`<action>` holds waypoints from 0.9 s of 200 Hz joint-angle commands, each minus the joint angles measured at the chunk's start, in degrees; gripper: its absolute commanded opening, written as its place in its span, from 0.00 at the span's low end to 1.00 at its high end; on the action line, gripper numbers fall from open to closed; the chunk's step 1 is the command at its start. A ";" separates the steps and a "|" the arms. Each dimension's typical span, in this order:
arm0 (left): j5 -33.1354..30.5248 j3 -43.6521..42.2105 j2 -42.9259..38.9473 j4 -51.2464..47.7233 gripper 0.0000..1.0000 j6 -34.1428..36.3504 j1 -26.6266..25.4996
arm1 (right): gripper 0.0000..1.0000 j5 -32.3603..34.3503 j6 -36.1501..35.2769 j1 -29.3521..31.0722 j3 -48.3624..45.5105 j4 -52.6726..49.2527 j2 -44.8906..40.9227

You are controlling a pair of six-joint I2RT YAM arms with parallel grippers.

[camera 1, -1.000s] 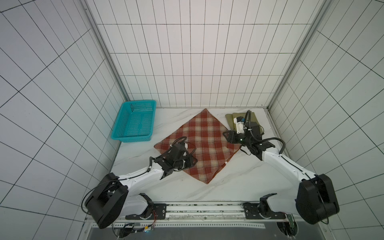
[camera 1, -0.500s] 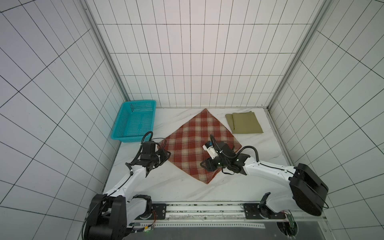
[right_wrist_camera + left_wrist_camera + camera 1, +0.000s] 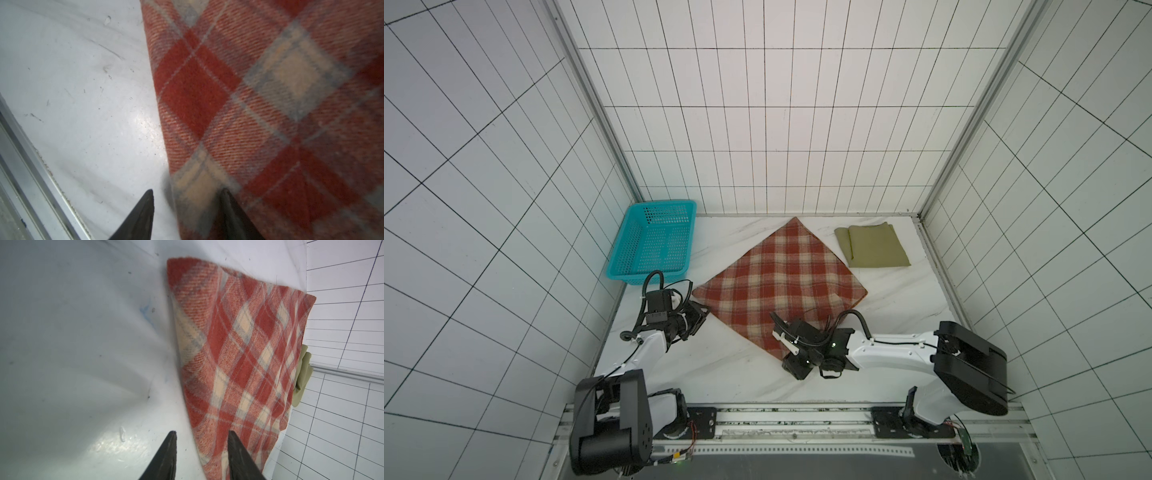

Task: Fold and stack the skirts

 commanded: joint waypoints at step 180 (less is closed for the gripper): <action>-5.94 5.37 5.05 1.67 0.50 5.44 1.59 | 0.00 3.77 0.10 1.74 0.93 -5.96 -1.21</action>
